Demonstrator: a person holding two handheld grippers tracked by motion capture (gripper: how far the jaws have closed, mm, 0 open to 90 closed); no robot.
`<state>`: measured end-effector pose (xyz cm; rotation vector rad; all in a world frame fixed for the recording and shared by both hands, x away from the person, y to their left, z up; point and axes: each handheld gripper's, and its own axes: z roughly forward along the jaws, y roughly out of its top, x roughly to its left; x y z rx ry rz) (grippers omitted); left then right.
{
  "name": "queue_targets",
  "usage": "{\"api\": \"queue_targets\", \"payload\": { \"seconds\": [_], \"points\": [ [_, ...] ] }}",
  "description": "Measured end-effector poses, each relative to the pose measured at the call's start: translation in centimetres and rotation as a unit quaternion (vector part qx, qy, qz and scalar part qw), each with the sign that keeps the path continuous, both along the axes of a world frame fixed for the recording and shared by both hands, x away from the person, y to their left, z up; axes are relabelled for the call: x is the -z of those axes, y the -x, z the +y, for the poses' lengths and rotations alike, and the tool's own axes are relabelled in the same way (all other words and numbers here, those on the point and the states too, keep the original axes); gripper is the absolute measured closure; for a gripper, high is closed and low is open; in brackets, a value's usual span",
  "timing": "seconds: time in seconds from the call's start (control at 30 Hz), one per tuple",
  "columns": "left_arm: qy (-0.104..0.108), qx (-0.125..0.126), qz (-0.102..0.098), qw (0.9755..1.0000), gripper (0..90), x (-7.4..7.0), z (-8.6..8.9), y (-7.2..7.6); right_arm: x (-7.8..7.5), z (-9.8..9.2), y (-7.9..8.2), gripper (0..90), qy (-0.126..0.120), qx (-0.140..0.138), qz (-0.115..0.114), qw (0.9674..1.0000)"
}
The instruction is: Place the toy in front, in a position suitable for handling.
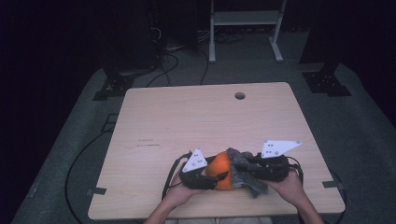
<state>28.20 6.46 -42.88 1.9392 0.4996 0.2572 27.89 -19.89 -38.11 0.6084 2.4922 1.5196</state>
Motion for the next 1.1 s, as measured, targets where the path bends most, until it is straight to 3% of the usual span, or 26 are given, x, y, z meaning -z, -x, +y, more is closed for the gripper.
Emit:
{"api": "queue_targets", "payload": {
  "seconds": [0.07,0.13,0.17,0.27,0.33,0.43,0.5,0.53,0.57,0.67,0.73,0.8,0.87,0.97,1.03,1.1],
  "points": [
    [-0.009,0.013,-0.003,0.9999,36.2,-0.2,0.2,0.1,0.1,0.5,0.1,75.9,0.025,0.007,-0.012,0.9996],
    [-0.009,0.020,0.000,0.9998,37.0,-0.3,0.3,0.2,0.7,0.0,-0.5,75.9,0.015,0.011,0.007,0.9998],
    [-0.012,0.043,0.004,0.9990,36.6,-0.4,0.5,0.2,0.9,-0.5,-0.8,75.9,0.013,0.018,0.014,0.9997],
    [0.002,0.061,0.022,0.9979,29.1,-0.4,0.5,-0.1,1.3,-1.0,-1.0,75.9,0.020,0.031,0.016,0.9992],
    [0.011,0.061,0.027,0.9977,25.0,-0.4,0.6,-0.2,1.3,-1.0,-0.9,75.9,0.026,0.038,0.011,0.9989],
    [-0.007,0.031,-0.009,0.9995,35.2,-0.3,0.4,0.1,1.3,-1.0,-1.0,76.1,0.022,0.036,0.014,0.9990],
    [-0.004,0.007,-0.011,0.9999,39.5,-0.4,0.4,0.1,0.8,-1.0,-0.7,76.0,-0.003,0.020,0.021,0.9996],
    [0.004,0.004,0.002,1.0000,40.0,-0.5,0.5,-0.2,0.4,-0.9,-0.4,76.0,-0.022,-0.003,0.023,0.9995],
    [0.007,0.008,0.010,0.9999,40.0,-0.5,0.6,-0.3,0.1,-0.5,-0.1,76.0,-0.029,-0.012,0.020,0.9993],
    [0.002,0.038,0.004,0.9992,39.1,-0.6,0.7,0.1,0.2,0.2,0.0,76.2,0.010,0.001,0.000,1.0000],
    [0.002,0.070,0.017,0.9974,36.2,-0.7,0.7,0.1,0.7,-0.3,-0.5,76.1,-0.003,0.003,0.017,0.9998],
    [0.001,0.088,0.020,0.9959,33.5,-0.8,0.9,-0.1,0.7,-0.9,-0.7,75.9,-0.005,0.015,0.019,0.9997],
    [0.004,0.070,0.019,0.9973,26.4,-0.6,0.7,-0.3,0.7,-1.2,-0.7,75.9,-0.005,0.023,0.020,0.9995],
    [-0.014,0.040,0.010,0.9990,19.0,-0.1,0.1,-0.4,0.4,-0.5,-0.3,75.9,-0.007,0.012,0.016,0.9998],
    [-0.016,0.033,-0.007,0.9993,26.0,0.1,0.1,-0.2,0.2,0.2,0.3,75.7,0.003,-0.002,-0.001,1.0000],
    [-0.009,0.029,-0.012,0.9995,35.1,-0.2,0.4,0.0,0.0,0.6,0.6,75.7,0.024,0.005,-0.019,0.9995]
  ]
}}
